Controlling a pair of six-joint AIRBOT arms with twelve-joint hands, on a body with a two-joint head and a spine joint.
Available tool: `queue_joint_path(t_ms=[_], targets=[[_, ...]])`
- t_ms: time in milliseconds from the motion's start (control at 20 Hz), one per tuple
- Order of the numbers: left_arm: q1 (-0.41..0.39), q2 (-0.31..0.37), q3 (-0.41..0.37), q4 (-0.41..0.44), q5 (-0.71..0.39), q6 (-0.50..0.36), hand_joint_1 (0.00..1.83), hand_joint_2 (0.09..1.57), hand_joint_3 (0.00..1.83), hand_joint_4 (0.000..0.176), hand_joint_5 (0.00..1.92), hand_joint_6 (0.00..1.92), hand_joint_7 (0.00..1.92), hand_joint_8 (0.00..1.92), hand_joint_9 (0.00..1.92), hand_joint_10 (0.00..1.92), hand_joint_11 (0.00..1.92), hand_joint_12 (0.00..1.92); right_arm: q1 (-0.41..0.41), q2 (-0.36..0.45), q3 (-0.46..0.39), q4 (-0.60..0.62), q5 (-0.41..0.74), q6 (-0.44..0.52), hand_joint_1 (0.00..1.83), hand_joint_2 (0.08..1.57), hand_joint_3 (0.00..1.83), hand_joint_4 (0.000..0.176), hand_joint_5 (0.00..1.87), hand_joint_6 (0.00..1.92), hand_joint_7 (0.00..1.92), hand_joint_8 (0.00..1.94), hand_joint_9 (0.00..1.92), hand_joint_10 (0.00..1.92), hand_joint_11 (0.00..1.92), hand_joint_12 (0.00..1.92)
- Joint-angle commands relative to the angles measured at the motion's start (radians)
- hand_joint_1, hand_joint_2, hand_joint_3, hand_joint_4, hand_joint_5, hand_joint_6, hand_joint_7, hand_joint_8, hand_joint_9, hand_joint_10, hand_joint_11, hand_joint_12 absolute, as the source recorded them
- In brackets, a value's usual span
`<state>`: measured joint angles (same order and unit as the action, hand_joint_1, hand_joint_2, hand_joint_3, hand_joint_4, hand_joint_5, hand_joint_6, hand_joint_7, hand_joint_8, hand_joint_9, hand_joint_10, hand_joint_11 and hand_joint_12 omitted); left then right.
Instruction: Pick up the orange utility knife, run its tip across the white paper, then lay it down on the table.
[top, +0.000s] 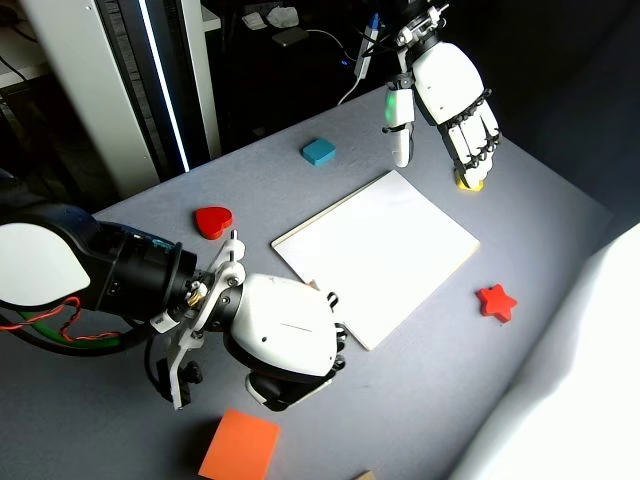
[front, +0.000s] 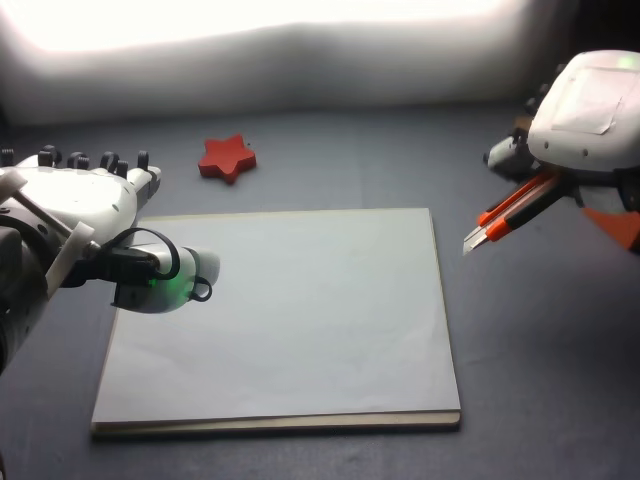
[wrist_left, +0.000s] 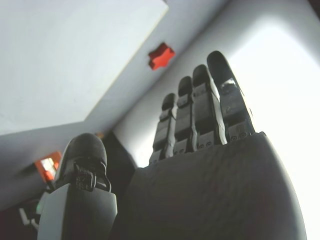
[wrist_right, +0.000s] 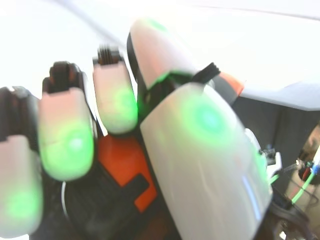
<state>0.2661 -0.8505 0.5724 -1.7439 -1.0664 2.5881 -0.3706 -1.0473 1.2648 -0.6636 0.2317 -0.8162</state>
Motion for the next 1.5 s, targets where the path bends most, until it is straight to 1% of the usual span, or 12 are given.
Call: queue_joint_path(t_ms=[0,200,250,300,400,550,800,850,900,1350,1400,1450], targets=[[-0.005,0.006,0.002,0.079,-0.031,0.003,0.00,1.28,0.00,0.035,0.04,0.01,0.13,0.01,0.17,0.01,0.00,0.78,0.013,0.013,-0.009,0.078,0.095,-0.103,1.05,1.38,0.00,0.000,0.68,1.54,1.62,1.94,1.82,1.92,1.91,1.92],[-0.002,0.006,0.003,0.079,-0.031,0.004,0.00,1.28,0.00,0.037,0.04,0.00,0.13,0.00,0.16,0.00,0.00,0.77,0.011,0.031,-0.056,0.157,0.215,-0.286,1.11,1.31,0.00,0.000,0.79,1.35,1.62,1.94,1.85,1.92,1.92,1.92],[-0.002,0.005,0.004,0.079,-0.031,0.004,0.00,1.28,0.00,0.033,0.02,0.00,0.12,0.00,0.15,0.00,0.00,0.73,0.014,0.031,-0.058,0.157,0.227,-0.295,1.39,1.37,0.00,0.106,1.21,1.83,1.70,1.94,1.91,1.92,1.92,1.92],[-0.002,0.005,0.004,0.078,-0.029,0.004,0.00,1.28,0.00,0.033,0.02,0.00,0.12,0.00,0.15,0.00,0.00,0.73,0.012,0.032,-0.058,0.181,0.258,-0.313,1.39,1.37,0.00,0.106,1.21,1.83,1.70,1.94,1.91,1.92,1.92,1.92],[0.001,0.005,0.004,0.078,-0.021,0.004,0.00,1.28,0.00,0.039,0.04,0.01,0.14,0.01,0.17,0.01,0.00,0.74,0.010,0.032,-0.058,0.228,0.296,-0.369,1.43,1.37,0.00,0.173,1.25,1.88,1.73,1.94,1.92,1.92,1.92,1.92],[0.012,0.005,0.005,0.078,0.009,-0.005,0.00,1.28,0.00,0.036,0.05,0.01,0.14,0.00,0.17,0.01,0.00,0.78,0.011,0.032,-0.058,0.243,0.320,-0.402,1.64,1.42,0.00,0.176,1.64,1.92,1.77,1.94,1.92,1.92,1.92,1.92],[0.021,0.002,0.006,0.079,0.024,-0.023,0.02,1.28,0.00,0.042,0.04,0.00,0.14,0.00,0.17,0.01,0.00,0.79,-0.037,0.031,-0.068,0.321,0.408,-0.551,1.61,1.41,0.00,0.176,1.58,1.92,1.78,1.94,1.92,1.92,1.92,1.92],[0.021,0.002,0.006,0.079,0.024,-0.023,0.02,1.28,0.00,0.042,0.04,0.00,0.14,0.00,0.17,0.00,0.00,0.79,-0.047,0.031,-0.075,0.353,0.432,-0.591,1.48,1.41,0.00,0.176,1.28,1.92,1.76,1.94,1.92,1.92,1.92,1.92],[0.022,0.002,0.006,0.079,0.024,-0.023,0.01,1.27,0.00,0.042,0.02,0.00,0.13,0.00,0.17,0.00,0.00,0.82,-0.062,0.025,-0.084,0.404,0.473,-0.659,1.06,1.40,0.00,0.000,0.68,1.57,1.70,1.94,1.90,1.92,1.92,1.92],[0.023,0.002,0.008,0.078,0.024,-0.023,0.00,1.28,0.00,0.035,0.03,0.00,0.14,0.00,0.18,0.01,0.00,0.80,-0.158,-0.094,-0.096,0.484,0.763,-1.123,1.09,1.33,0.00,0.000,0.75,1.40,1.62,1.94,1.85,1.92,1.92,1.92],[0.023,0.002,0.008,0.076,0.024,-0.023,0.00,1.27,0.00,0.034,0.02,0.00,0.14,0.00,0.18,0.01,0.00,0.81,-0.169,-0.119,-0.091,0.482,0.792,-1.176,1.43,1.36,0.00,0.004,1.37,1.82,1.66,1.94,1.86,1.92,1.92,1.92],[0.023,0.002,0.007,0.075,0.024,-0.023,0.00,1.28,0.00,0.034,0.02,0.00,0.13,0.00,0.19,0.01,0.00,0.81,-0.172,-0.138,-0.082,0.469,0.805,-1.203,1.56,1.37,0.00,0.129,1.57,1.90,1.67,1.94,1.86,1.92,1.92,1.92]])
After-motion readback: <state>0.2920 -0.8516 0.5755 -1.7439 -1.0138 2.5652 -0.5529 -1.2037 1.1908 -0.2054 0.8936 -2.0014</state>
